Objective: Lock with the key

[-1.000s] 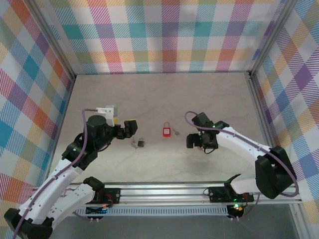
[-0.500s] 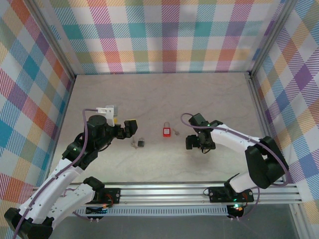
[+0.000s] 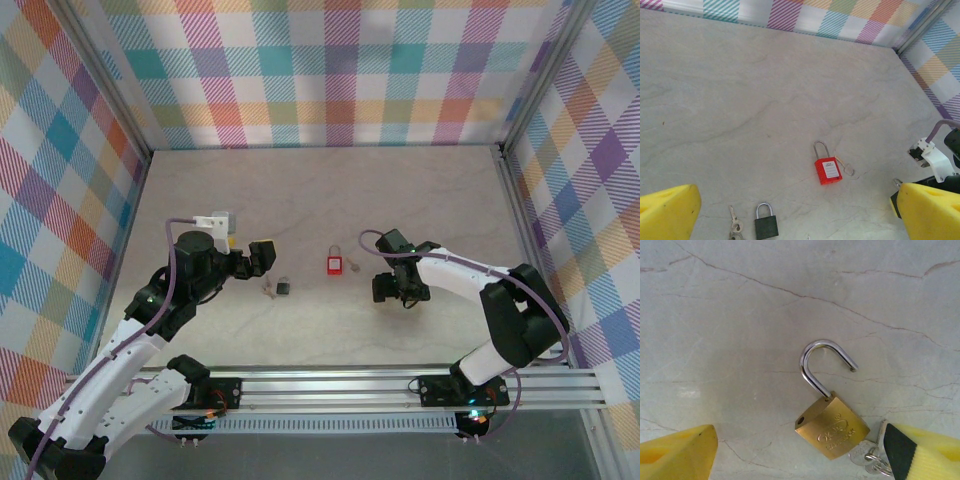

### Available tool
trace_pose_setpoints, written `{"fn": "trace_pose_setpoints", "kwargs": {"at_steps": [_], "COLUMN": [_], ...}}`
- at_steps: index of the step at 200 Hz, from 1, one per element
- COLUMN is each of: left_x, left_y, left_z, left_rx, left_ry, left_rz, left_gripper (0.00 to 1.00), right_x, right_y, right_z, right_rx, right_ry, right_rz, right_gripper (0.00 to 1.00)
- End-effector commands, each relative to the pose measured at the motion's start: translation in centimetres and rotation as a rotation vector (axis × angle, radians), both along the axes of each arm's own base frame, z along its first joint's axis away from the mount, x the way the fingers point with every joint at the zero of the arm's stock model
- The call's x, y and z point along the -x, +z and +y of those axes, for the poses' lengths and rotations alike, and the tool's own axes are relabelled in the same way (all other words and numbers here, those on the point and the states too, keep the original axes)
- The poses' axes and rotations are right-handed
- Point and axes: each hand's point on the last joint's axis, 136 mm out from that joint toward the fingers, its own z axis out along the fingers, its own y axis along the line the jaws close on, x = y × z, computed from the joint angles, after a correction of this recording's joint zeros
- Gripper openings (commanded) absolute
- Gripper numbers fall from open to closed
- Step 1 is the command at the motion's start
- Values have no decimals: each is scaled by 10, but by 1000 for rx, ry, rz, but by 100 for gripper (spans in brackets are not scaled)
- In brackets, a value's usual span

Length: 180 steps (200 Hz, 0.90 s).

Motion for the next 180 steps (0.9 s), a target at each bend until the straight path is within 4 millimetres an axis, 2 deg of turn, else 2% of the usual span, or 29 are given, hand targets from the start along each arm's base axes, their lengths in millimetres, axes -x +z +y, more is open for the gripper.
{"fn": "trace_pose_setpoints", "kwargs": {"at_steps": [1, 53, 116, 180], "left_x": [0, 0, 0, 1], "left_y": [-1, -1, -1, -1], "left_z": [2, 2, 2, 3], "left_rx": [-9, -11, -10, -9], "left_ry": [5, 5, 6, 7], "left_rz": [-4, -5, -5, -7], "left_gripper": [100, 100, 100, 100], "right_x": [-6, -3, 2, 4], "right_y": [0, 1, 4, -3], "right_z": [2, 10, 23, 6], "right_rx": [5, -36, -81, 33], "right_ry": [8, 13, 24, 9], "right_rz": [-1, 17, 34, 62], "right_gripper": [85, 76, 74, 70]}}
